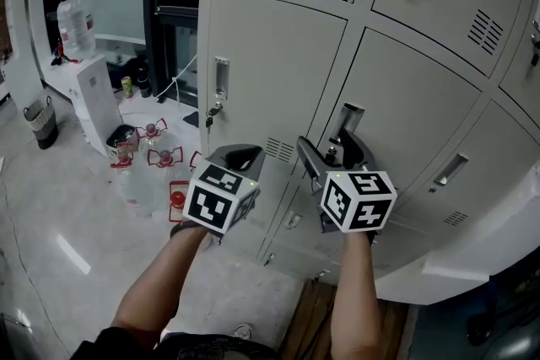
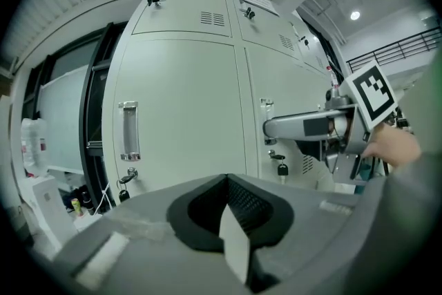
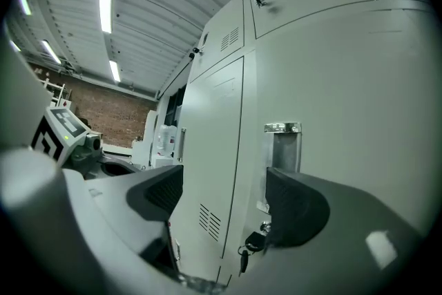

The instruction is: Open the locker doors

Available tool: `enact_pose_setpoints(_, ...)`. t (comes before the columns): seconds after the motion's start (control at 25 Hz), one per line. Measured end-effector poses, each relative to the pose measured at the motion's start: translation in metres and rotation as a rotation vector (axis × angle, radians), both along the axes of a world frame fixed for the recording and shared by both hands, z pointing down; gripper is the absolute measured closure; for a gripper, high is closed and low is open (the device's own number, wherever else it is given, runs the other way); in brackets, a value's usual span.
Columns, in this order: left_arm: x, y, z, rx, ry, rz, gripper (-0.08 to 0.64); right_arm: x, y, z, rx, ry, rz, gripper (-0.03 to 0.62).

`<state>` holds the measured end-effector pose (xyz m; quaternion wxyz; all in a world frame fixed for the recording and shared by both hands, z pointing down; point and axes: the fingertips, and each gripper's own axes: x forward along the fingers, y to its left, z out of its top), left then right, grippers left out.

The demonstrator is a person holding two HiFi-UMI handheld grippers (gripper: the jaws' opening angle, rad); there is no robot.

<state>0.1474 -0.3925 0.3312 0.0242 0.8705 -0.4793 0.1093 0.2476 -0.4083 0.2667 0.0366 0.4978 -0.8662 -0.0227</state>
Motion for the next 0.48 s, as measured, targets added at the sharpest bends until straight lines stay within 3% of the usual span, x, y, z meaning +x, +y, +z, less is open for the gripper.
enact_pose_setpoints(0.48, 0.009, -0.005, -0.008, 0.014, 0.012, -0.031, 0.56, 0.004, -0.018, -0.001, -0.01, -0.014, -0.023, 0.229)
